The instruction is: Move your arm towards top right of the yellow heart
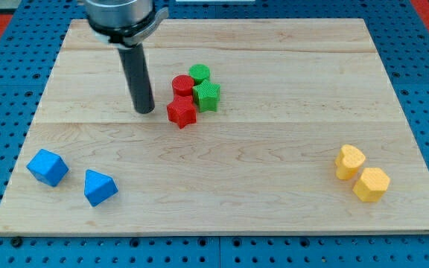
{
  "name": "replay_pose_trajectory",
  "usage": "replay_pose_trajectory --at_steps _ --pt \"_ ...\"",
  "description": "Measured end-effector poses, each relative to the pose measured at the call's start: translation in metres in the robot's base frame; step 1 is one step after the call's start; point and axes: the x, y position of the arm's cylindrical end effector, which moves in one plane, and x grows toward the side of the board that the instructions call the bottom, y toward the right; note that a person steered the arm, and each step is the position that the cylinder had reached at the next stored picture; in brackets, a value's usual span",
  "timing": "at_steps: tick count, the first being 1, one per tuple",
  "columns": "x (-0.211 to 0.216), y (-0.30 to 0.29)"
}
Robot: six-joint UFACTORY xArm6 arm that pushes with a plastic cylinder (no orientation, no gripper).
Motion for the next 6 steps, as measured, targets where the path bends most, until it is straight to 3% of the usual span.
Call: replay_pose_trajectory --at_steps 1,2,4,6 --pt "0.046 -0.002" --pt "0.058 0.050" --pt "0.026 0.075" --pt "0.043 0.184"
